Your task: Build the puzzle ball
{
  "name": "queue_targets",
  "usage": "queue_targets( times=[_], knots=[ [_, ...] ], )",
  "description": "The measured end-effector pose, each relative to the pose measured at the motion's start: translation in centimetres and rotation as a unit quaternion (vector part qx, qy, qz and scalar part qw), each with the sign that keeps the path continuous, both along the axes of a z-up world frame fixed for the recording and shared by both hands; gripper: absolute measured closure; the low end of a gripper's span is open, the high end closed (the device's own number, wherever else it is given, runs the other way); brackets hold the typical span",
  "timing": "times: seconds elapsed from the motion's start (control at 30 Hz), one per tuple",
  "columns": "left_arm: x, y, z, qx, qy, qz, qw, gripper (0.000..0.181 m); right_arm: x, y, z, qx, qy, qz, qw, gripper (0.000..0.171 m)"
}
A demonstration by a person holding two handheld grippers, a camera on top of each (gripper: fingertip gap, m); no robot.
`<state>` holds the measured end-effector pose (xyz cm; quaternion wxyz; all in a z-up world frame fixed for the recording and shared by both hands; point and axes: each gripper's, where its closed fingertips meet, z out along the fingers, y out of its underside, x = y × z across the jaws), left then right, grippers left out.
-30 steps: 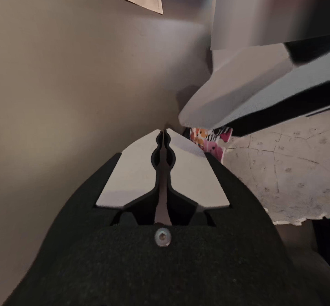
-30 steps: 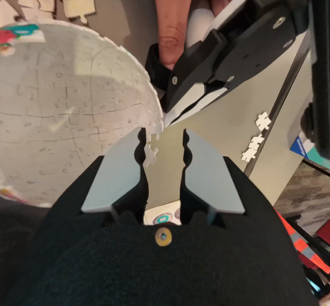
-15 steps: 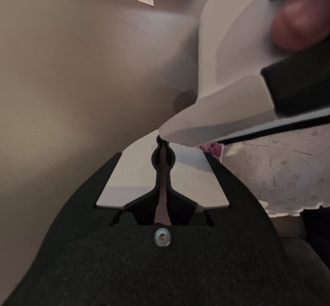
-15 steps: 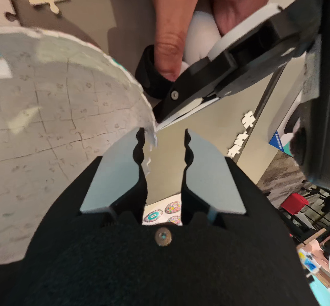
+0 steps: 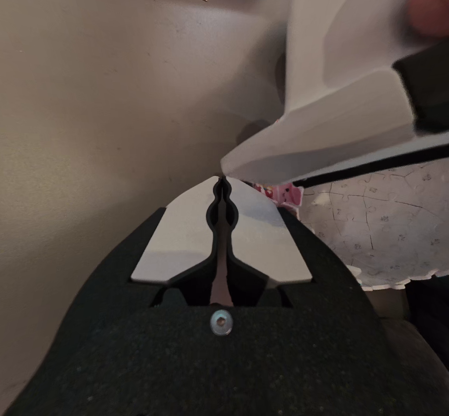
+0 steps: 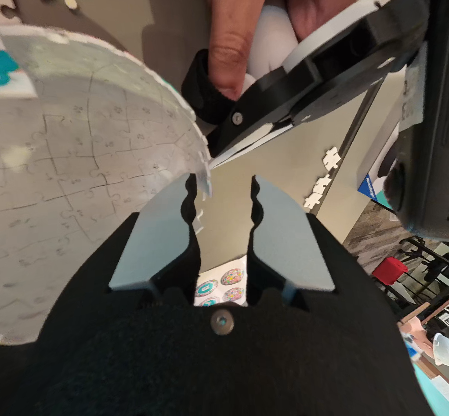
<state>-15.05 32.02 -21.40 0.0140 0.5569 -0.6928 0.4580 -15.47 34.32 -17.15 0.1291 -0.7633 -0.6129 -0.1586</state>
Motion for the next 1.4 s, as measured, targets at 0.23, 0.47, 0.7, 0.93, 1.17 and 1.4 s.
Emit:
queue_targets(
  times=[0.23, 0.47, 0.7, 0.93, 1.17, 1.4],
  knots=[
    [0.0, 0.0, 0.0, -0.004, 0.001, 0.001, 1.000, 0.181, -0.2, 0.0, 0.2, 0.001, 0.011, 0.003, 1.000, 0.129],
    [-0.1, 0.1, 0.0, -0.002, 0.002, 0.002, 1.000, 0.181, -0.7, 0.2, 0.5, 0.007, 0.024, 0.008, 1.000, 0.128],
    [-1.6, 1.5, 0.4, 0.006, 0.008, 0.012, 1.000, 0.180, -1.1, -0.2, 0.8, 0.001, 0.041, 0.014, 0.999, 0.126],
    [-2.6, 1.0, 1.9, -0.019, -0.017, -0.014, 1.000, 0.181, -1.6, 0.5, 1.1, 0.018, 0.055, 0.020, 0.998, 0.125],
    [-2.6, 0.6, 1.9, -0.022, -0.015, -0.021, 0.999, 0.181, -1.4, 0.9, 1.2, 0.028, 0.051, 0.017, 0.998, 0.124],
    [-2.4, 0.7, 2.4, -0.031, -0.027, -0.017, 0.999, 0.181, -1.9, 0.9, 1.1, 0.030, 0.053, 0.023, 0.998, 0.125]
  ],
)
